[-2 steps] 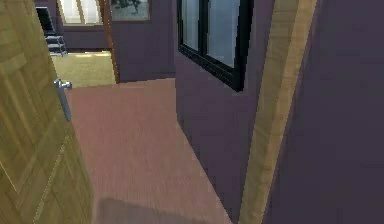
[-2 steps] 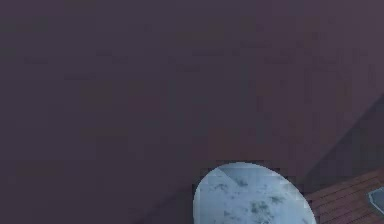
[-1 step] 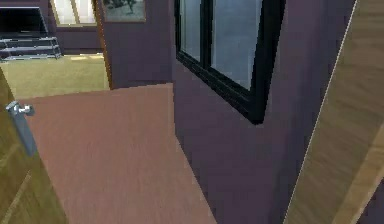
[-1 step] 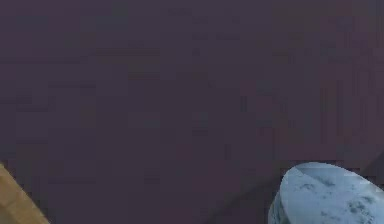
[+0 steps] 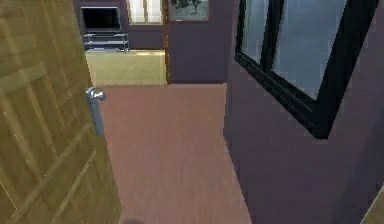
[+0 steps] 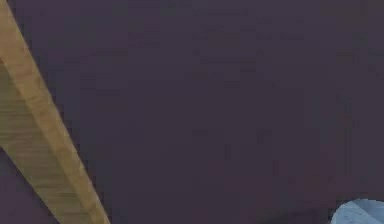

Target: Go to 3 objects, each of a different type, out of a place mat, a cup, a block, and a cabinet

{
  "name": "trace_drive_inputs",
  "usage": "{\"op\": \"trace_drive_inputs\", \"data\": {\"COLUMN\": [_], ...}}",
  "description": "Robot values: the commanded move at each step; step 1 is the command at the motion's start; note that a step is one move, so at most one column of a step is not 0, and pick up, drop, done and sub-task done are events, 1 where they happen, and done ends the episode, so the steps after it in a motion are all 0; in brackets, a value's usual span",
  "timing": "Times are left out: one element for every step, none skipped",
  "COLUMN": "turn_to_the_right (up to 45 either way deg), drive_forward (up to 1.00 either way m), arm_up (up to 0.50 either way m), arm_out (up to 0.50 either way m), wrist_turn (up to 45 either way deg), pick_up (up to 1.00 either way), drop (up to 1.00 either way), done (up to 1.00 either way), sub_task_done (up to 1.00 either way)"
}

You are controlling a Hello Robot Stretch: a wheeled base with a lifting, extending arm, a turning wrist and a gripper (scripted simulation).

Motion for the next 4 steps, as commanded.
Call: {"op": "trace_drive_inputs", "data": {"turn_to_the_right": [0.0,0.0,0.0,45.0], "drive_forward": [1.0,1.0,0.3,0.0], "arm_up": [0.0,0.0,0.0,0.0], "arm_out": [0.0,0.0,0.0,0.0], "wrist_turn": [0.0,0.0,0.0,0.0], "pick_up": [0.0,0.0,0.0,0.0], "drop": [0.0,0.0,0.0,0.0], "done": [0.0,0.0,0.0,0.0], "sub_task_done": [0.0,0.0,0.0,0.0]}}
